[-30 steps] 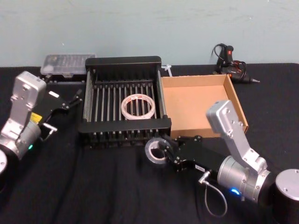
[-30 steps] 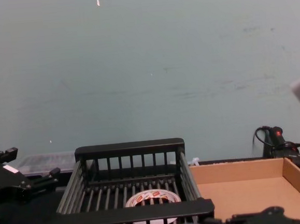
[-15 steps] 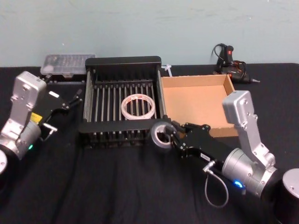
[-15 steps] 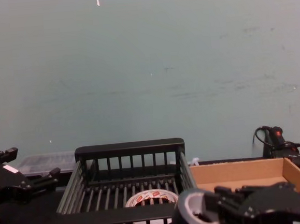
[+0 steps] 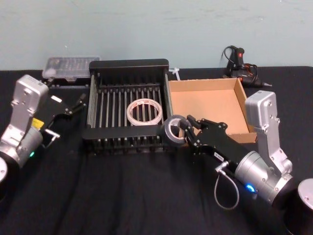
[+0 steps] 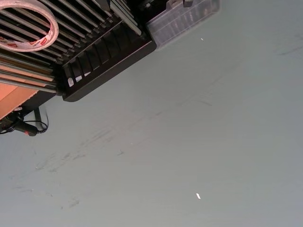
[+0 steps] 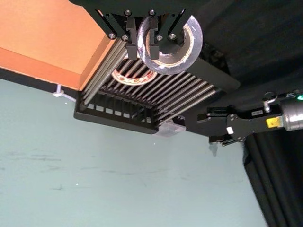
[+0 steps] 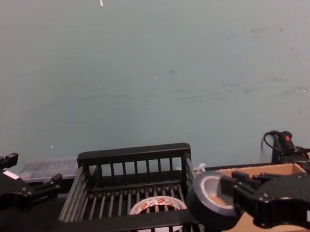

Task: Pick up the white tape and place it into the black box , Pick up the silver tape and place it into the brown box.

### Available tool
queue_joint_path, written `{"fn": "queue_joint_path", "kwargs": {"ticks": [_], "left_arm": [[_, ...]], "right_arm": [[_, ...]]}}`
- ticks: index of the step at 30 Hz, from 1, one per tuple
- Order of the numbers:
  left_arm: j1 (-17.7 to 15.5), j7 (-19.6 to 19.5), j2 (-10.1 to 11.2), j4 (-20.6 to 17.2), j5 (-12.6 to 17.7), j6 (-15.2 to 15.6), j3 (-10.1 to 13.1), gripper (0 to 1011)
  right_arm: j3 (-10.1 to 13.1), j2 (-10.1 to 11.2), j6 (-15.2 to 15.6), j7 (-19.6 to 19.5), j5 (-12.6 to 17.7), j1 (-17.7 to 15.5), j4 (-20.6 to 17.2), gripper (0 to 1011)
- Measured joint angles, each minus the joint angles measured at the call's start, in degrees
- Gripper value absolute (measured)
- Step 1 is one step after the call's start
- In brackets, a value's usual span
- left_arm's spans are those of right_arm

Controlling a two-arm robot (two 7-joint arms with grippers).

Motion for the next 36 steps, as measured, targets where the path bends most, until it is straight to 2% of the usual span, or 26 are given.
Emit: {"fn": "queue_joint_path", "kwargs": {"ticks": [12, 36], "left_arm": [[0.00, 0.00, 0.00, 0.00, 0.00, 0.00, 0.00, 1001], [0.00, 0.00, 0.00, 0.00, 0.00, 0.00, 0.00, 1001]], "right_arm": [[2.06, -1.60, -0.82, -2.01, -0.50, -0.10, 0.69, 158], [5.74, -3.94, -0.15, -4.16, -0.46, 1.48, 3.68, 158]]}}
